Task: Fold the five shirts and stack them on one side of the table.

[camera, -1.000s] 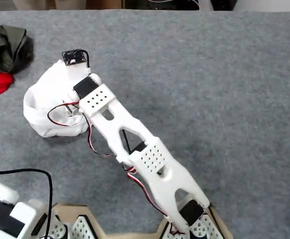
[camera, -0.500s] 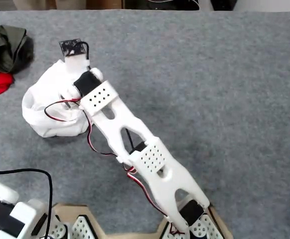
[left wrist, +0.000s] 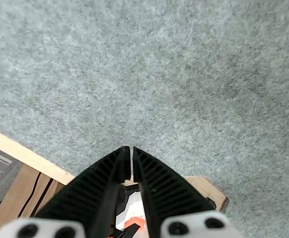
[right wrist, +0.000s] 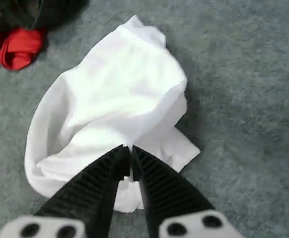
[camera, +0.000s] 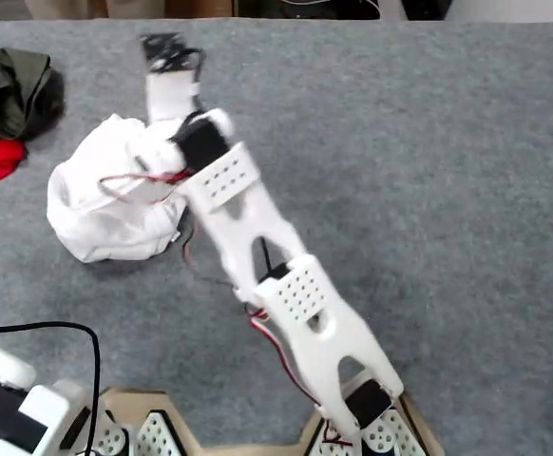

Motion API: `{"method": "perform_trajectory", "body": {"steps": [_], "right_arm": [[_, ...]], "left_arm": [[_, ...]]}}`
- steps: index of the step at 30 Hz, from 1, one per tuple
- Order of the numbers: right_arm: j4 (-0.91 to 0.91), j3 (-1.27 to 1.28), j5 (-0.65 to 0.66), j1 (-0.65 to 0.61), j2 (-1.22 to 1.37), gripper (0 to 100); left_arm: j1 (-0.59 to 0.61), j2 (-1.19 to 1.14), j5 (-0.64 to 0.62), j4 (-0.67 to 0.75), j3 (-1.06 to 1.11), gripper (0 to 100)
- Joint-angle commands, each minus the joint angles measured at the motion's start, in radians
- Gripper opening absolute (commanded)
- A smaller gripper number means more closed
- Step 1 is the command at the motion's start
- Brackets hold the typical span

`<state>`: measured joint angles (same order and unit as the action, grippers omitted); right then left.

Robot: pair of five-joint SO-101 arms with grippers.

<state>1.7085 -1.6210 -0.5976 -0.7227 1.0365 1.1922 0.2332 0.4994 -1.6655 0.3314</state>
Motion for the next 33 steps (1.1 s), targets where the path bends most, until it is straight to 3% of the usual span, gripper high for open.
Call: {"method": "perform_trajectory", "body": {"steps": [1,11,17,20,27,33], "right_arm": [[-0.029,-0.047,-0.005,0.094,-0.102,0.5],[-0.115,-0.039,0.006,0.409,-0.381,0.5],[-0.12,-0.045,0.098,0.572,-0.533,0.5],[-0.121,-0.044,0.155,0.572,-0.651,0.5],[-0.14,-0.033,0.301,0.372,-0.791,0.5],[-0.086,0.058,0.308,0.492,-0.684,0.9]], "left_arm": [[-0.011,0.005,0.008,0.002,-0.005,3],[-0.063,0.012,0.003,-0.005,-0.005,3],[-0.153,0.015,0.0,-0.008,-0.005,3],[-0.195,0.015,-0.002,-0.008,-0.005,3],[-0.282,0.013,-0.002,-0.029,-0.003,3],[-0.351,0.015,-0.002,-0.043,-0.005,3]]}}
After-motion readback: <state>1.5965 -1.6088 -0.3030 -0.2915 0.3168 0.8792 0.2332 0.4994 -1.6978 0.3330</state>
